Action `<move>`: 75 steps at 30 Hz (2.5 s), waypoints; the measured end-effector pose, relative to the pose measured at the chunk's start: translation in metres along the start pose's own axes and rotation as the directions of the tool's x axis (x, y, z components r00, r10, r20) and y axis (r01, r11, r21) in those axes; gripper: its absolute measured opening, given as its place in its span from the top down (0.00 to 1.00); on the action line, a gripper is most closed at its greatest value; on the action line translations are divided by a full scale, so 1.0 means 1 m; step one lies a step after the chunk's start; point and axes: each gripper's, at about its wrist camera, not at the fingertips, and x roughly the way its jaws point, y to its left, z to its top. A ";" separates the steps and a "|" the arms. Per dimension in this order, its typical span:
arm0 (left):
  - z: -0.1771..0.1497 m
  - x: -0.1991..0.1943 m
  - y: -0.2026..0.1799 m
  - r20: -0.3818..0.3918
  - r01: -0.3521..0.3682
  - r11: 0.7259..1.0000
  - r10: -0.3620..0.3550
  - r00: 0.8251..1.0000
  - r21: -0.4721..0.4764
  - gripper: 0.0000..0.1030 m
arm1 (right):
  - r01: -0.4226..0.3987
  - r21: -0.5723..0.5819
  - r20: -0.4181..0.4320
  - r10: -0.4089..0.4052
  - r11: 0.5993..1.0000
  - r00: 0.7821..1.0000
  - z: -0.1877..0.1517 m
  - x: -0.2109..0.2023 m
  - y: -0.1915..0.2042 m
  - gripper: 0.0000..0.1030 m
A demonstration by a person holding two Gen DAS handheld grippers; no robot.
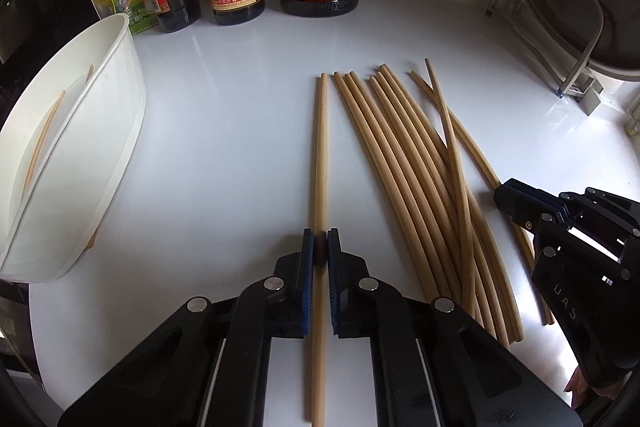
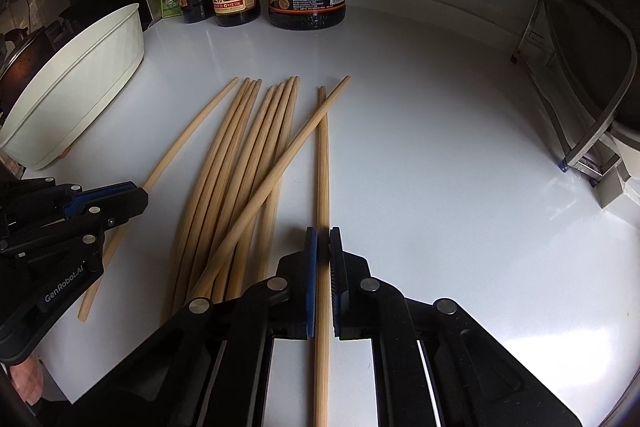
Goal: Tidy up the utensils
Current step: 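Close the left tool on one chopstick while the right tool grasps another, then carry the held chopsticks in both tools over the white basin, then open both tools to release the chopsticks into the basin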
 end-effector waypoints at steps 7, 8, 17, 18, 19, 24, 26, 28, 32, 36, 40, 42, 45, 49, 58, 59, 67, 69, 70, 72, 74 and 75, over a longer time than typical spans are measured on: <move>0.005 -0.006 0.005 0.012 0.010 1.000 -0.010 1.000 -0.013 0.93 | 0.046 0.073 0.014 -0.048 0.996 0.999 -0.002 -0.004 -0.017 0.94; 0.006 -0.007 0.005 0.016 0.011 1.000 -0.011 1.000 -0.013 0.93 | 0.053 0.084 0.016 -0.055 0.995 0.998 -0.002 -0.004 -0.020 0.94; 0.013 -0.028 0.012 0.048 0.034 0.999 -0.033 0.998 -0.020 0.93 | 0.089 0.152 0.047 -0.098 0.984 0.994 0.002 -0.023 -0.035 0.94; 0.015 -0.032 0.014 0.053 0.038 0.999 -0.037 0.998 -0.021 0.93 | 0.088 0.154 0.054 -0.097 0.984 0.994 0.003 -0.029 -0.034 0.94; 0.017 -0.037 0.016 0.060 0.041 0.999 -0.040 0.997 -0.022 0.93 | 0.087 0.155 0.061 -0.097 0.984 0.993 0.006 -0.034 -0.033 0.94; 0.027 -0.062 0.033 0.092 0.032 0.999 -0.029 0.995 -0.031 0.93 | 0.064 0.143 0.075 -0.075 0.988 0.994 0.022 -0.060 -0.017 0.94; 0.031 -0.072 0.045 0.103 0.037 0.998 -0.032 0.994 -0.043 0.93 | 0.048 0.135 0.086 -0.060 0.990 0.995 0.031 -0.070 -0.006 0.94; 0.035 -0.085 0.060 0.118 0.036 0.998 -0.029 0.993 -0.057 0.93 | 0.028 0.122 0.102 -0.040 0.992 0.994 0.040 -0.079 0.009 0.94; 0.040 -0.113 0.096 0.158 0.022 0.996 -0.007 0.987 -0.090 0.93 | -0.024 0.077 0.139 0.013 0.997 0.990 0.061 -0.094 0.047 0.94; 0.043 -0.132 0.137 0.195 -0.002 0.991 0.029 0.980 -0.136 0.93 | -0.098 0.019 0.159 0.094 0.995 0.983 0.089 -0.096 0.095 0.94; 0.042 -0.129 0.180 0.173 -0.060 0.982 0.092 0.981 -0.179 0.93 | -0.158 -0.055 0.158 0.164 0.986 0.974 0.116 -0.087 0.149 0.94; 0.040 -0.125 0.203 0.151 -0.082 0.975 0.115 0.982 -0.206 0.93 | -0.190 -0.085 0.150 0.201 0.978 0.968 0.130 -0.080 0.173 0.94; 0.037 -0.119 0.235 0.130 -0.113 0.965 0.147 0.981 -0.237 0.93 | -0.233 -0.120 0.135 0.248 0.965 0.959 0.147 -0.067 0.207 0.94; 0.037 -0.105 0.267 0.095 -0.131 0.954 0.162 0.982 -0.268 0.93 | -0.282 -0.132 0.090 0.295 0.950 0.951 0.162 -0.041 0.242 0.94; 0.045 -0.075 0.301 0.048 -0.139 0.953 0.158 0.986 -0.271 0.93 | -0.302 -0.116 -0.019 0.302 0.946 0.953 0.178 0.013 0.289 0.94; 0.045 -0.072 0.301 0.042 -0.139 0.953 0.156 0.987 -0.270 0.93 | -0.303 -0.108 -0.030 0.302 0.947 0.953 0.179 0.018 0.291 0.94; 0.046 -0.048 0.306 -0.001 -0.125 0.956 0.130 0.992 -0.265 0.93 | -0.289 -0.062 -0.094 0.283 0.955 0.955 0.182 0.044 0.294 0.94; 0.047 -0.045 0.308 -0.004 -0.128 0.956 0.132 0.991 -0.264 0.93 | -0.290 -0.051 -0.104 0.284 0.956 0.953 0.181 0.047 0.293 0.94; 0.048 -0.044 0.308 -0.004 -0.127 0.956 0.131 0.991 -0.264 0.93 | -0.290 -0.048 -0.110 0.283 0.956 0.953 0.181 0.049 0.293 0.94; 0.049 -0.042 0.311 -0.008 -0.126 0.955 0.128 0.992 -0.268 0.93 | -0.290 -0.044 -0.117 0.283 0.956 0.952 0.180 0.050 0.293 0.94; 0.050 -0.041 0.314 -0.016 -0.118 0.953 0.119 0.993 -0.278 0.93 | -0.288 -0.044 -0.119 0.281 0.957 0.952 0.180 0.051 0.293 0.94; 0.051 -0.040 0.315 -0.019 -0.116 0.952 0.115 0.993 -0.284 0.93 | -0.289 -0.042 -0.119 0.282 0.957 0.952 0.180 0.051 0.293 0.94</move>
